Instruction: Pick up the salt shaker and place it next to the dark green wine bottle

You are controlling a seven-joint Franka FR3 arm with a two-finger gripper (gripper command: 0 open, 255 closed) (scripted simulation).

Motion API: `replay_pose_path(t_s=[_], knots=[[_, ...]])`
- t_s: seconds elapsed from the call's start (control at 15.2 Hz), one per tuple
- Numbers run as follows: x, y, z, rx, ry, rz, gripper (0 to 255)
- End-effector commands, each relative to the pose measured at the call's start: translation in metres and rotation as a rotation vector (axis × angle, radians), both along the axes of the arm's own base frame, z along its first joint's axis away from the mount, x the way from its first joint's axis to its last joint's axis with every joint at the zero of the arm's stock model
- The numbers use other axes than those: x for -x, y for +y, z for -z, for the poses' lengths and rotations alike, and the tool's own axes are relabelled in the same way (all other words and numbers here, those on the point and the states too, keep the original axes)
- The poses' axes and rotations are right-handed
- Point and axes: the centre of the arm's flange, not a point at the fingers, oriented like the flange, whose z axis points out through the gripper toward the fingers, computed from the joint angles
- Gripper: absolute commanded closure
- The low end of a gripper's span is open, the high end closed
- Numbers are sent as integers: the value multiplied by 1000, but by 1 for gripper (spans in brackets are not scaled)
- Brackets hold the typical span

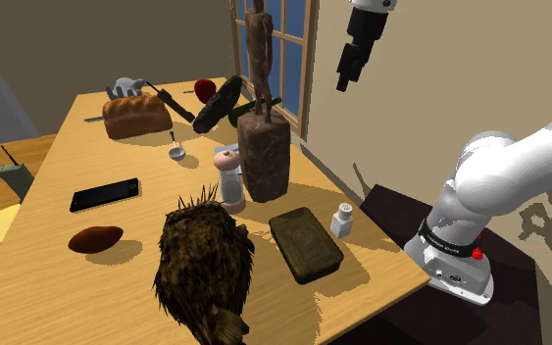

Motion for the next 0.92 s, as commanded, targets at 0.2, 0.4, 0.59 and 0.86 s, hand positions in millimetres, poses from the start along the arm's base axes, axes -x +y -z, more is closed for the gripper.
replay_pose_path(t_s=[0.2,0.4,0.59,0.86], knots=[[11,24,28,1,21,4,0],[23,47,56,2,43,8,0],[36,71,83,3,64,11,0],[53,103,119,4,92,16,0]])
